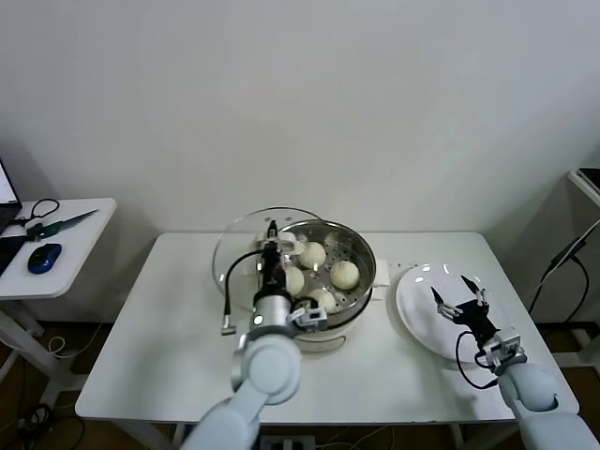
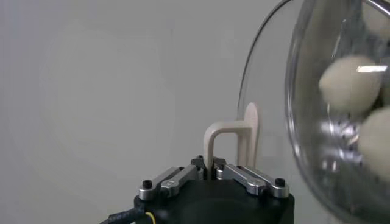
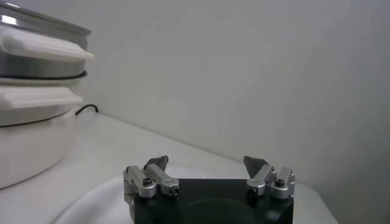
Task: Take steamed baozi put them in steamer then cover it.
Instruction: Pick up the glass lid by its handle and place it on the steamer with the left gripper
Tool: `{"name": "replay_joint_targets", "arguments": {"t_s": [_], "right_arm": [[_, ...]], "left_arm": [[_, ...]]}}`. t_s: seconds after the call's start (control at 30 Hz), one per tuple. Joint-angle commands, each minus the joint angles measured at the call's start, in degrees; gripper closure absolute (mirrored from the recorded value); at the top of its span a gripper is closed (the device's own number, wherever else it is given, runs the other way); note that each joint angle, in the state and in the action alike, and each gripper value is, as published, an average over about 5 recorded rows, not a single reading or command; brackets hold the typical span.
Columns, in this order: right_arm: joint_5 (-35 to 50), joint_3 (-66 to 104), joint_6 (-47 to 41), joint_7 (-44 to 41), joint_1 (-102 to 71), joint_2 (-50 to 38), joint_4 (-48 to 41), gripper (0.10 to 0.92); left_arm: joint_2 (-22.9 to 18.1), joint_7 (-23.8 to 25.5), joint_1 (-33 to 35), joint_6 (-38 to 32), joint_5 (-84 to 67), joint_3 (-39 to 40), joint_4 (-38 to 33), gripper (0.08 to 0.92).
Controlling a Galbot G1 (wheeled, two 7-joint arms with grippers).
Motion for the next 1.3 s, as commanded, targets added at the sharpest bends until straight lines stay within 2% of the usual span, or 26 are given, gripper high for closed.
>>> {"name": "replay_joint_targets", "arguments": {"t_s": [0.03,0.33,0.7,1.3], "right_arm": [[-0.3,0.3,0.1,0.0,-0.3,0.1,0.1,0.203],[-0.7,0.5,0.4,-0.1,-0.2,0.5,-0.7,0.203],[-1.3,0.6,0.6,-0.3,0.1,1.1,-1.3,0.203],[-1.9,0.6,0.8,-0.3,0.2,1.7,-1.6,0.203]], "left_arm": [[-11.0,-0.1,-3.9,2.7,1.9,4.4,10.3,0.85],[-12.0,-1.2,-4.3,2.7,0.7,3.3,14.2,0.85],[-12.3,-5.8,-4.8,2.7,-2.1,2.0,17.8,0.85],[-11.9,-5.9,-5.8,2.7,-1.7,1.9,20.1,0.85]]}}
